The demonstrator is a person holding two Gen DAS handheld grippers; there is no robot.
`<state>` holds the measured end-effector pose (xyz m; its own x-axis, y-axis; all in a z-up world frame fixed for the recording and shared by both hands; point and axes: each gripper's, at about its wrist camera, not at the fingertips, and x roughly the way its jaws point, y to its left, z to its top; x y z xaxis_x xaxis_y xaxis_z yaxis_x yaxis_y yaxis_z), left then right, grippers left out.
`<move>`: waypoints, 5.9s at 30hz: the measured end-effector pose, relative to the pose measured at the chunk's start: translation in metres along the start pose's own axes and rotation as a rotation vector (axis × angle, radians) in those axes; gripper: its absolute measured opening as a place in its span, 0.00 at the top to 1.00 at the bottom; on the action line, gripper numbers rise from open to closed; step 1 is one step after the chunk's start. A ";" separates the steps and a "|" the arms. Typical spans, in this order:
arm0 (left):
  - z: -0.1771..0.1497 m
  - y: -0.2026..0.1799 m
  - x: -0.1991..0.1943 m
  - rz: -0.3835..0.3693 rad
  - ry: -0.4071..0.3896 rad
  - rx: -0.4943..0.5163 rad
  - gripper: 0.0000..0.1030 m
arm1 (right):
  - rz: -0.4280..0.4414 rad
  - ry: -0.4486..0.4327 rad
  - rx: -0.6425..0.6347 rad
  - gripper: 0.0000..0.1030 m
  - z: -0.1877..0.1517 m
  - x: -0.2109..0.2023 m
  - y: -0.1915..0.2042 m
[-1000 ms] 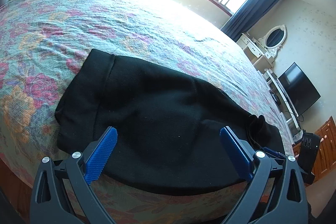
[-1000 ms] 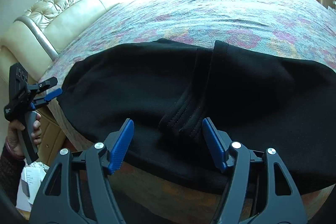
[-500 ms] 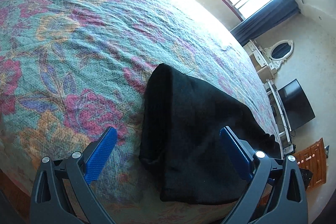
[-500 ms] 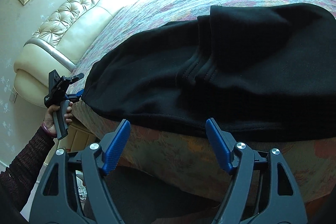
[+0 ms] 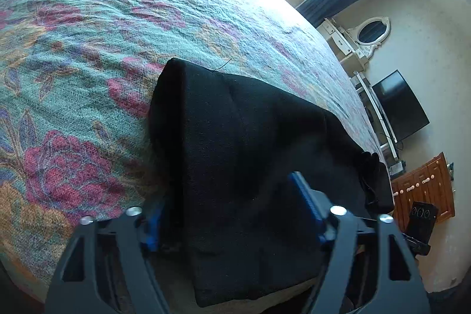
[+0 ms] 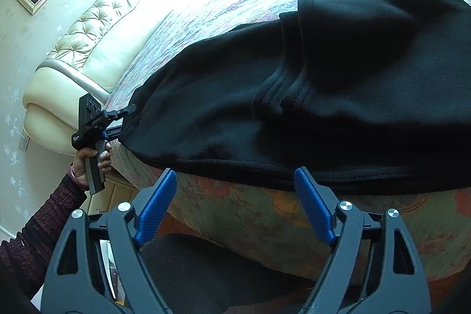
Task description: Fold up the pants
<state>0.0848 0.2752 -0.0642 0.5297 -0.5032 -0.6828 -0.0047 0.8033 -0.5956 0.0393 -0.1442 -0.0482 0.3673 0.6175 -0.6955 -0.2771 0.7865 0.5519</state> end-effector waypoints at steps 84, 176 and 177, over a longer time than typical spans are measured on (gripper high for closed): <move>-0.075 -0.215 0.070 0.006 -0.085 0.072 0.23 | 0.093 -0.135 0.206 0.86 0.090 -0.093 -0.103; -0.037 -0.217 0.142 -0.135 0.067 0.086 0.24 | 0.219 -0.115 0.419 0.14 0.082 -0.131 -0.268; -0.031 -0.216 0.151 -0.149 0.083 0.068 0.24 | 0.237 -0.108 0.424 0.14 0.088 -0.127 -0.270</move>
<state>0.1400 0.0156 -0.0516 0.4489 -0.6407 -0.6229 0.1274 0.7358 -0.6651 0.1455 -0.4355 -0.0686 0.4342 0.7564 -0.4893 0.0128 0.5379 0.8429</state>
